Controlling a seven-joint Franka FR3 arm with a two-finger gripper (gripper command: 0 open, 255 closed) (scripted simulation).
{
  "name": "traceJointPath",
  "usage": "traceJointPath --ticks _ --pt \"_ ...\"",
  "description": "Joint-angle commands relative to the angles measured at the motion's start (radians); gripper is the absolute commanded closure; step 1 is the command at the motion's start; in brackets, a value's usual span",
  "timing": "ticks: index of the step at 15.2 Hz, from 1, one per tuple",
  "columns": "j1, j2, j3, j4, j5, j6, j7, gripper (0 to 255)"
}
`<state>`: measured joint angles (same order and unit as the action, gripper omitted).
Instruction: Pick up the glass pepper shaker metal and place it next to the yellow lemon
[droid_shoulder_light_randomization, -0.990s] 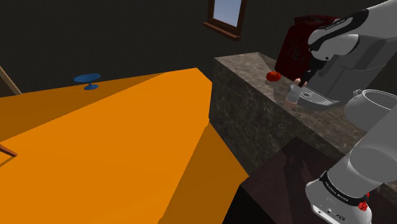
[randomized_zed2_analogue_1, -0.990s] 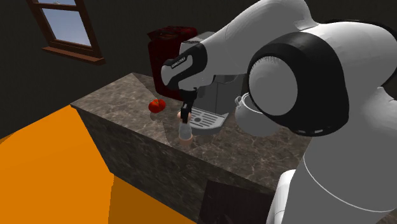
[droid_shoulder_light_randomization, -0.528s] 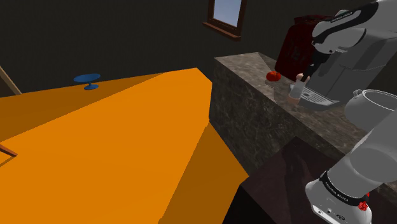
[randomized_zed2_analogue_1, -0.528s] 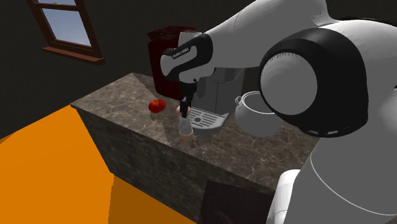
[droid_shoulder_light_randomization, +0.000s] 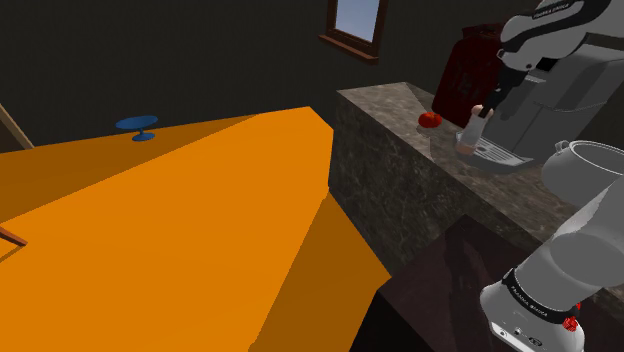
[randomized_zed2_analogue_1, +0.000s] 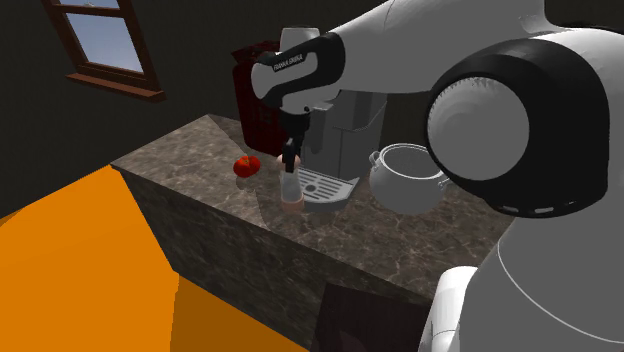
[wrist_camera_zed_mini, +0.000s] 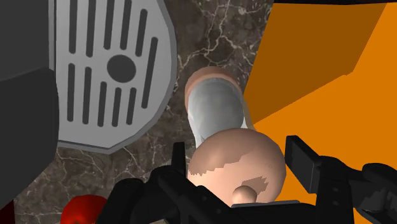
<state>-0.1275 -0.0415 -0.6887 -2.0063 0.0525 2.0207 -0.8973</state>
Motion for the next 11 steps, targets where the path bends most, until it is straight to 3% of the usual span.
traceJointPath --ticks 1,11 --pt "0.002 -0.011 0.003 0.018 -0.008 -0.026 0.010 255" --pt "0.004 -0.031 0.009 0.134 -0.024 -0.158 0.028 255"
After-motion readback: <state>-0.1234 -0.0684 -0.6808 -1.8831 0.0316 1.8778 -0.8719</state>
